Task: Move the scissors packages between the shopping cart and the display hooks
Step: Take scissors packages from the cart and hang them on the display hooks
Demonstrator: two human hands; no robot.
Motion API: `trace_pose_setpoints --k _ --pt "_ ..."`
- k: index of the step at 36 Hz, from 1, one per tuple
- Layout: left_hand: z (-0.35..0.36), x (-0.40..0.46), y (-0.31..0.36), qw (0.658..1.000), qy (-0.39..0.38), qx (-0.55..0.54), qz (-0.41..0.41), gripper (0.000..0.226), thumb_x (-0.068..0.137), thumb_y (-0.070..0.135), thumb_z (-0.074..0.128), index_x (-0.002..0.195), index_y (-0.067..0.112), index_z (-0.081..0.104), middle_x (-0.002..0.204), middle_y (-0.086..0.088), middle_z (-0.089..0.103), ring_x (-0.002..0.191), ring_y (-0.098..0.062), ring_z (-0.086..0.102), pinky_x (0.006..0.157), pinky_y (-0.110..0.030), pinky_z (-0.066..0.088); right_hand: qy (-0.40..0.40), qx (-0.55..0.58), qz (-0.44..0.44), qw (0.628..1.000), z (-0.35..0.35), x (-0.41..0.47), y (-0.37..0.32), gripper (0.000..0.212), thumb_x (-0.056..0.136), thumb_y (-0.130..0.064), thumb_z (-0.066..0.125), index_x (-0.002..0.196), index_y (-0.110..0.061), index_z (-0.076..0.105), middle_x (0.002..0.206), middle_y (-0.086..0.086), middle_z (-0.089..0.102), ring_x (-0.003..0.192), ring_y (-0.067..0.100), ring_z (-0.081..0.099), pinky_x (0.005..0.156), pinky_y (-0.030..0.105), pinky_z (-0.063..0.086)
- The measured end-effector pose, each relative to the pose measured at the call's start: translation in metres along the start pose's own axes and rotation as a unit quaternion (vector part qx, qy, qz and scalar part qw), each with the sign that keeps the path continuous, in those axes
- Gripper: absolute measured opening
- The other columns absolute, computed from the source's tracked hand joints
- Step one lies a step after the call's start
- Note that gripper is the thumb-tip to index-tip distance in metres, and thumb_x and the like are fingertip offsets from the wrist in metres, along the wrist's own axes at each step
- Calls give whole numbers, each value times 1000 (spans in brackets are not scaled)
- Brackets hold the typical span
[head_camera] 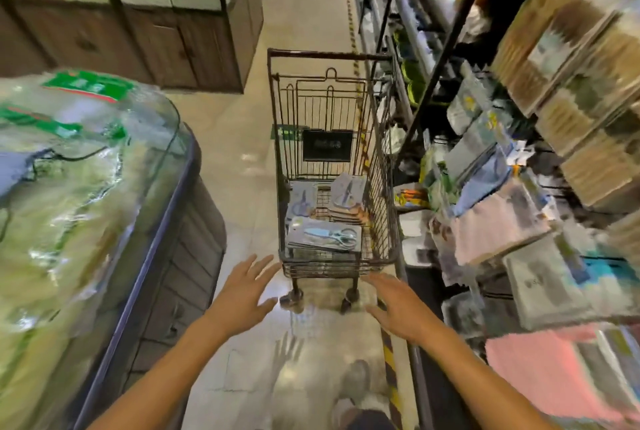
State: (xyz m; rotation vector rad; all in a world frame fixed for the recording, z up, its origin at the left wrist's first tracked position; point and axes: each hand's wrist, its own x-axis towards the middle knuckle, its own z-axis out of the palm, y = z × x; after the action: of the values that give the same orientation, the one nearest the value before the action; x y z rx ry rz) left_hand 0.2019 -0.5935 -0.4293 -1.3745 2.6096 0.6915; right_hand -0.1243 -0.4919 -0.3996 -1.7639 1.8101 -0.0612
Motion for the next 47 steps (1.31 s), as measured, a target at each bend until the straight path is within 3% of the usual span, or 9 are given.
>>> trace_pose_setpoints --k 8,12,19,25,29,33,38,42,47 --pt "-16 82 38 998 -34 12 -60 102 78 79 3 161 23 21 169 0 13 157 -32 7 126 -43 11 -29 8 -24 999 -49 79 59 60 95 -24 61 152 -28 41 154 -2 44 143 21 36 117 30 28" --pt "-18 120 50 997 -36 15 -68 93 89 74 11 155 16 40 162 -10 35 149 -42 31 121 -51 26 -48 9 -10 999 -62 117 84 61 96 -32 62 152 -27 39 152 -1 47 140 19 41 115 30 33" --pt "4 179 43 992 -72 -26 -102 79 90 60 29 149 12 50 157 -17 42 143 -47 39 115 -57 32 -96 2 16 995 -67 175 100 58 101 -28 57 154 -21 36 156 2 40 146 22 33 117 26 22" --pt "37 239 10 989 -113 -33 -94 70 89 53 38 136 7 62 143 -21 57 128 -50 55 103 -59 46 -143 -1 69 987 -63 223 105 57 99 -31 60 151 -18 41 142 9 55 129 27 52 107 36 42" --pt "37 264 1 985 -121 -54 -107 80 89 58 30 145 6 53 151 -23 48 135 -50 48 117 -47 32 -158 -10 77 984 -58 250 113 56 100 -36 57 150 -16 41 147 7 50 137 27 45 110 34 37" --pt "32 285 -2 972 -164 -77 -147 87 87 60 14 162 17 16 170 -11 6 157 -35 2 125 -40 -3 -168 -4 89 982 -51 274 117 63 101 -36 53 157 -20 30 159 6 38 147 24 33 118 33 29" --pt "49 307 -10 970 -157 -102 -156 67 104 49 36 161 17 20 170 -11 10 157 -33 1 124 -39 -5 -192 16 104 976 -45 305 117 59 100 -29 52 155 -18 32 159 7 36 148 26 30 121 36 25" --pt "66 328 -14 967 -161 -95 -175 67 106 42 40 162 18 12 171 -8 5 157 -31 0 126 -41 -4 -186 30 99 977 -27 332 123 51 97 -19 60 146 -18 47 145 8 54 132 24 51 105 28 39" --pt "114 345 -30 958 -160 -108 -210 73 104 46 44 162 21 9 170 -7 6 157 -30 0 123 -35 -6 -201 40 98 974 21 361 146 49 98 -21 60 145 -21 43 144 5 51 129 20 49 92 20 34"
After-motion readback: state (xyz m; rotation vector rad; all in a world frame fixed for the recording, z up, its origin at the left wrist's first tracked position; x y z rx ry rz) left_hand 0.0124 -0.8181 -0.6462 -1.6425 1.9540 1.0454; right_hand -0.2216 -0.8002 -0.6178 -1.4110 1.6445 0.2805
